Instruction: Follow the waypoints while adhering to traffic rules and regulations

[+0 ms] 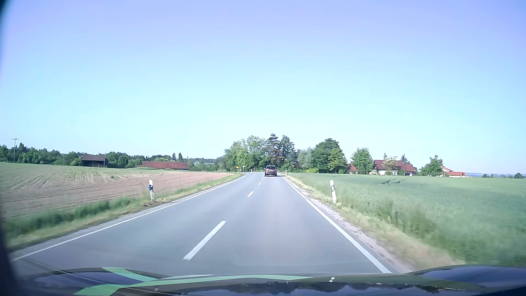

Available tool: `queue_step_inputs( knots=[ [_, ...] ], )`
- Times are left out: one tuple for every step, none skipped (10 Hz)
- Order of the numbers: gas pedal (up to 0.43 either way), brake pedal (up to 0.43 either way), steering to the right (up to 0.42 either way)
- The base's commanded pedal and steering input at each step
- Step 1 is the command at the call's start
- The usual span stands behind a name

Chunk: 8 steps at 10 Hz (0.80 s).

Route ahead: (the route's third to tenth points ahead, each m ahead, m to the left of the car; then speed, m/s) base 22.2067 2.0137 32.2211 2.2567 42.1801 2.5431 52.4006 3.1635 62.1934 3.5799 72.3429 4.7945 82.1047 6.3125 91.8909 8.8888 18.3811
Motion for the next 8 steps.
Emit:
queue_step_inputs(
  knots=[
    [0.157, 0.0, -0.014],
    [0.11, 0.0, -0.009],
    [0.098, 0.0, -0.007],
    [0.098, 0.0, -0.007],
    [0.098, 0.0, -0.007],
    [0.11, 0.0, -0.007],
    [0.11, 0.0, -0.006],
    [0.13, 0.0, -0.006]
  ],
)
